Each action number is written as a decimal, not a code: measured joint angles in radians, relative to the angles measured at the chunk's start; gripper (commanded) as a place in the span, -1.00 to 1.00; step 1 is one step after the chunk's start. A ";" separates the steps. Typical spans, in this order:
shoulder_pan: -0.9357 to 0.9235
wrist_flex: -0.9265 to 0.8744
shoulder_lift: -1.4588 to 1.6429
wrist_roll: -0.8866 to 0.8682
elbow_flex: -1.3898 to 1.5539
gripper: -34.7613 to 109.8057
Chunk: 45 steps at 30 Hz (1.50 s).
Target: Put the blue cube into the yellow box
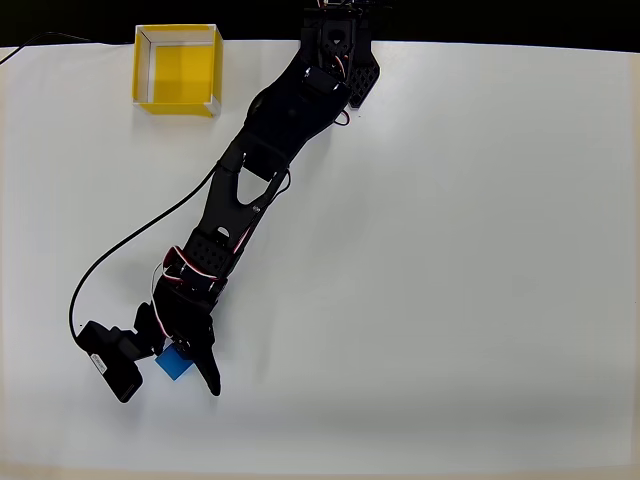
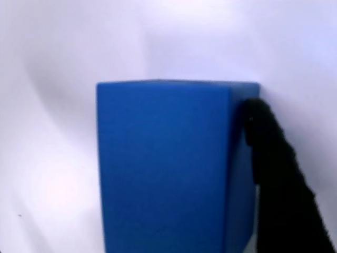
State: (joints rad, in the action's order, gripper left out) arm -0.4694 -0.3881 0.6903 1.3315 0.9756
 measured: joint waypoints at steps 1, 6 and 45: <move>0.003 0.000 0.000 -0.003 0.000 0.27; 0.005 -0.017 -0.012 0.002 0.000 0.19; -0.009 -0.342 0.202 0.276 -0.041 -0.27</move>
State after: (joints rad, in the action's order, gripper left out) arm -0.4786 -0.7302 0.8928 1.6076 0.9342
